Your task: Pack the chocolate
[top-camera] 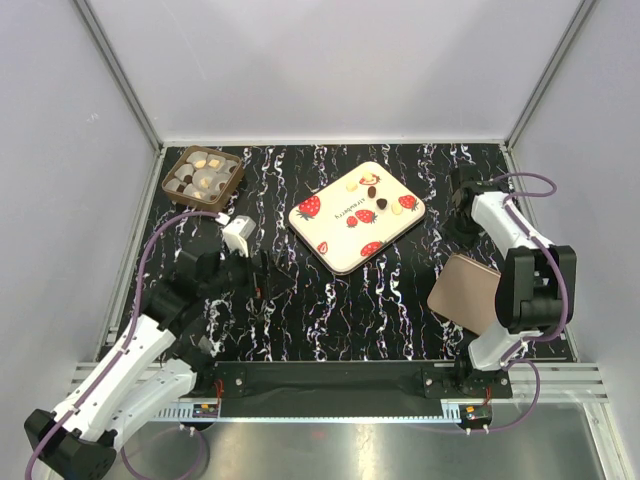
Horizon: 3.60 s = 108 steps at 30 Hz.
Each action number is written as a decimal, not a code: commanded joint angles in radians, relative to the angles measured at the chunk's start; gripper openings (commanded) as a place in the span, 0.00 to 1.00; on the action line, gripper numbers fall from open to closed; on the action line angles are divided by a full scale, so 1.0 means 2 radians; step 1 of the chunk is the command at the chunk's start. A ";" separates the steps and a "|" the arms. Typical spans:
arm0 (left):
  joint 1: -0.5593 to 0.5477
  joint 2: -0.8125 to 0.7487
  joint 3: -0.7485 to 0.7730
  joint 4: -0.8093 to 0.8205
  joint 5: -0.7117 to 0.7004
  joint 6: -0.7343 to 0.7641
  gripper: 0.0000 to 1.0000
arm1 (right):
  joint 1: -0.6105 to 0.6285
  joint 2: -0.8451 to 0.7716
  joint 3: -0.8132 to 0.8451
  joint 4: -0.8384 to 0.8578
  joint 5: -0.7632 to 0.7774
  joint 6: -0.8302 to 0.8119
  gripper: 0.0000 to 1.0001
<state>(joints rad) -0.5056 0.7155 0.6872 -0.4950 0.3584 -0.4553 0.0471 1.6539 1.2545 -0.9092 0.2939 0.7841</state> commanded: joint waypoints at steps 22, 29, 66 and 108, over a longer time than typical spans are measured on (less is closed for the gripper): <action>-0.003 -0.018 -0.019 0.021 0.022 0.010 0.99 | 0.004 0.003 -0.153 0.150 -0.037 0.028 0.50; -0.003 -0.044 -0.018 0.012 -0.019 0.008 0.99 | 0.004 -0.008 -0.162 0.170 -0.059 -0.012 0.27; 0.101 0.189 0.121 0.226 0.188 -0.177 0.99 | 0.073 -0.141 0.042 0.450 -0.553 0.046 0.00; 0.060 0.606 0.295 1.081 0.299 -0.608 0.99 | 0.134 -0.055 0.106 0.912 -0.680 0.390 0.00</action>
<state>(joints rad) -0.3916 1.9350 1.2453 1.2831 0.9901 -1.6508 0.3031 1.5383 1.4628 0.8234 -1.0683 1.5463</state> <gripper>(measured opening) 0.988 0.010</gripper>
